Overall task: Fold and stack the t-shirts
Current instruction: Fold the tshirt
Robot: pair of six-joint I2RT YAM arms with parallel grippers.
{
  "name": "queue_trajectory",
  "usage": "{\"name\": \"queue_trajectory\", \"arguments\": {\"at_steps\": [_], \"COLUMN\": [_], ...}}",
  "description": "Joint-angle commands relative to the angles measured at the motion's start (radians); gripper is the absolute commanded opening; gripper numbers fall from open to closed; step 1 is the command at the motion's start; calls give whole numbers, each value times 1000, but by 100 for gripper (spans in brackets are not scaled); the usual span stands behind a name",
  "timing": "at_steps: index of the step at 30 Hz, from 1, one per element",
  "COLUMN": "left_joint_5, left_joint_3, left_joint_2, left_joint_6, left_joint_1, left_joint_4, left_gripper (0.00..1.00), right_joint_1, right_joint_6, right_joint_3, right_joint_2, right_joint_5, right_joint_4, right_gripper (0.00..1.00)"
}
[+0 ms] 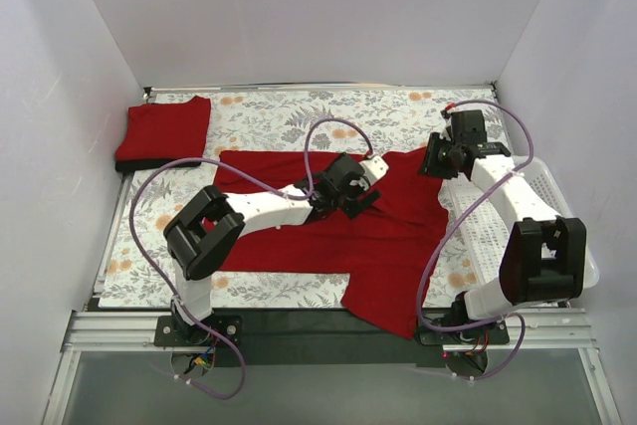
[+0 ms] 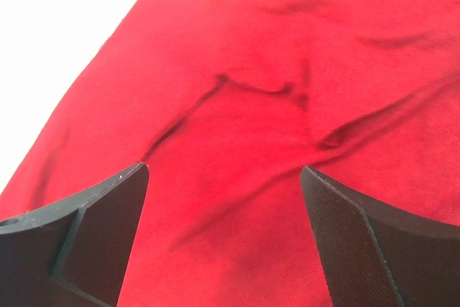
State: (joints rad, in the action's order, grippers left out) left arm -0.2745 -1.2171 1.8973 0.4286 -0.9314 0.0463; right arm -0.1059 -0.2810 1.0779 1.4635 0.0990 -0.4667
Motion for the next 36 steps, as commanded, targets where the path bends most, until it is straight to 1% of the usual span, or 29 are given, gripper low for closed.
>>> {"name": "queue_trajectory", "arguments": {"at_steps": [1, 2, 4, 7, 8, 10, 11, 12, 15, 18, 19, 24, 27, 29, 31, 32, 33, 36], "left_joint_5": [-12, -26, -61, -40, -48, -89, -100, -113, -111, -100, -100, -91, -89, -75, -52, -46, -39, -29], "left_joint_3": [27, 25, 18, -2, -7, -10, -15, -21, -51, -84, -84, -145, -222, -275, -312, -324, -338, -390], "left_joint_2": [-92, -92, -96, -102, -101, -99, -95, -89, -57, 6, 6, 133, 204, 259, 298, 312, 324, 367], "left_joint_6": [68, 74, 137, 280, 304, 353, 369, 386, 452, 508, 509, 553, 593, 617, 645, 651, 656, 668], "left_joint_1": [28, 34, 57, 170, 233, 287, 340, 368, 472, 571, 571, 661, 704, 735, 752, 764, 769, 784], "left_joint_4": [23, 24, 41, 85, 95, 110, 115, 134, 173, 194, 202, 242, 303, 348, 363, 366, 372, 391], "left_gripper": [82, 82, 82, 80, 79, 74, 73, 69, 63, 60, 60, 59, 58, 58, 58, 58, 58, 58], "right_joint_1": [2, 2, -2, -2, -3, -5, -5, -6, -11, -12, -12, -9, -3, 3, 15, 23, 28, 40], "right_joint_6": [6, 3, 5, 2, -1, -6, -12, -12, -24, -46, -46, -66, -78, -78, -75, -70, -64, -47], "right_joint_3": [65, 77, 94, 135, 142, 158, 163, 175, 203, 240, 250, 312, 369, 405, 473, 497, 551, 620], "right_joint_2": [57, 67, 107, 173, 198, 222, 233, 257, 314, 395, 396, 503, 566, 595, 644, 679, 696, 753], "right_joint_5": [45, 50, 50, 48, 47, 35, 33, 28, 16, -2, -2, -83, -94, -136, -139, -142, -150, -162], "right_joint_4": [69, 77, 95, 105, 112, 135, 140, 154, 168, 172, 172, 168, 149, 142, 117, 108, 96, 56], "right_gripper": [30, 30, 30, 30, 30, 29, 29, 29, 29, 29, 29, 29, 29, 30, 32, 36, 38, 38]}}
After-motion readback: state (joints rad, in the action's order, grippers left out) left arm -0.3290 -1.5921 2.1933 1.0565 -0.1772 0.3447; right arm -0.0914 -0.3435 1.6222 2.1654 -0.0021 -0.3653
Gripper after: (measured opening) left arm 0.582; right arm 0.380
